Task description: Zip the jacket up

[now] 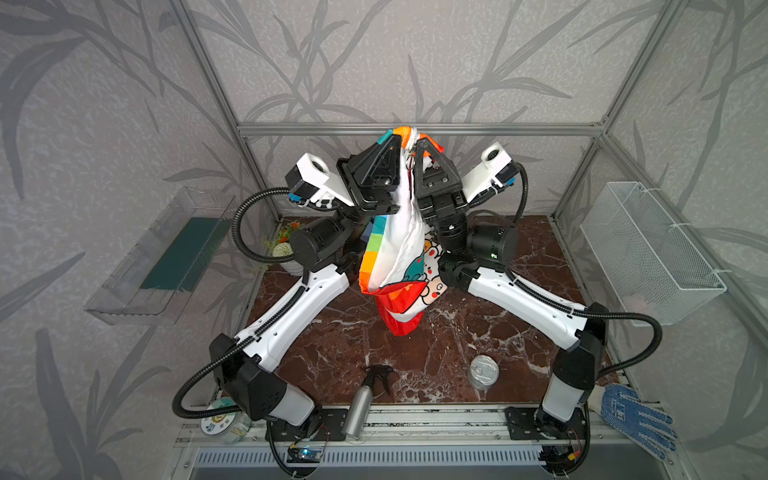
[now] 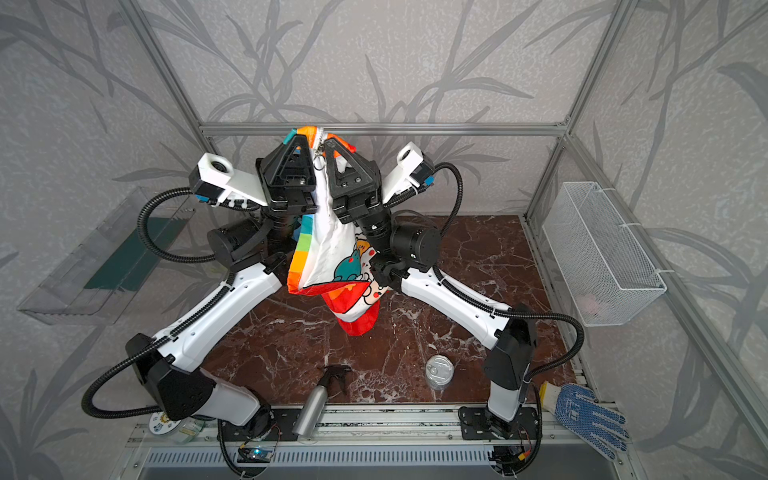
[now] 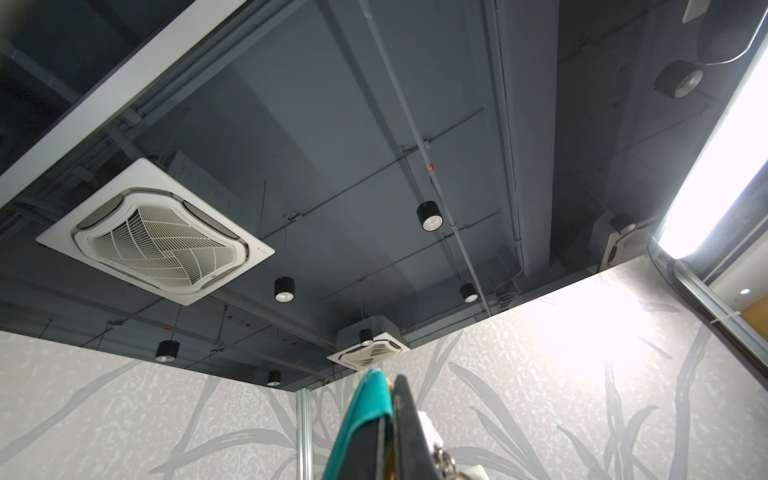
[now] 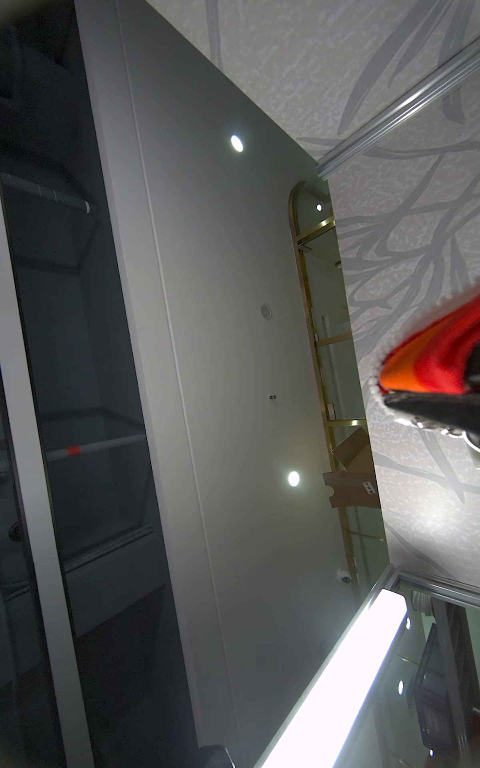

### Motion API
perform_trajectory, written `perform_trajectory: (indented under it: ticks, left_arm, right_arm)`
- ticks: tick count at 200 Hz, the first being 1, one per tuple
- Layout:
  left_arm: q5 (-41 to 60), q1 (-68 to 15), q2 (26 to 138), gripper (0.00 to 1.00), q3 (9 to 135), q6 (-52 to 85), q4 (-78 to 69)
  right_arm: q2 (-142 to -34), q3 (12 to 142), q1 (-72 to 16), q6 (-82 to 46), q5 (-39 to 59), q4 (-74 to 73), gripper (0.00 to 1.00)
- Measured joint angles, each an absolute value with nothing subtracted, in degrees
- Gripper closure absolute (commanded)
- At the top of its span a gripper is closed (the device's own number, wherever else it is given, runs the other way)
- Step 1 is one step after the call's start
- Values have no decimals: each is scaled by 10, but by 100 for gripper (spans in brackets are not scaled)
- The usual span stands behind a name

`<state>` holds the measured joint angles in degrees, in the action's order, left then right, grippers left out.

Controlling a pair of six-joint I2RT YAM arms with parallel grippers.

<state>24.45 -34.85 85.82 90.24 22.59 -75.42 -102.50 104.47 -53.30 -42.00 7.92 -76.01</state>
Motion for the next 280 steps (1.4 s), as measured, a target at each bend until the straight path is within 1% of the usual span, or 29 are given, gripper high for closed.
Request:
perform_trajectory:
  ticks: [65, 113, 150, 280]
  left_arm:
    - [239, -349, 853, 100, 887, 182, -752]
    - [237, -355, 853, 100, 887, 136, -755]
    - [230, -361, 853, 100, 887, 104, -765]
    - [232, -390, 860, 100, 901, 46, -781]
  right_arm:
    - [-1017, 1025, -533, -418, 74, -761, 100]
    - [-973, 973, -534, -396, 65, -754, 100]
    - [-955, 972, -534, -388, 65, -757, 100]
    - [-955, 966, -534, -383, 65, -754, 100]
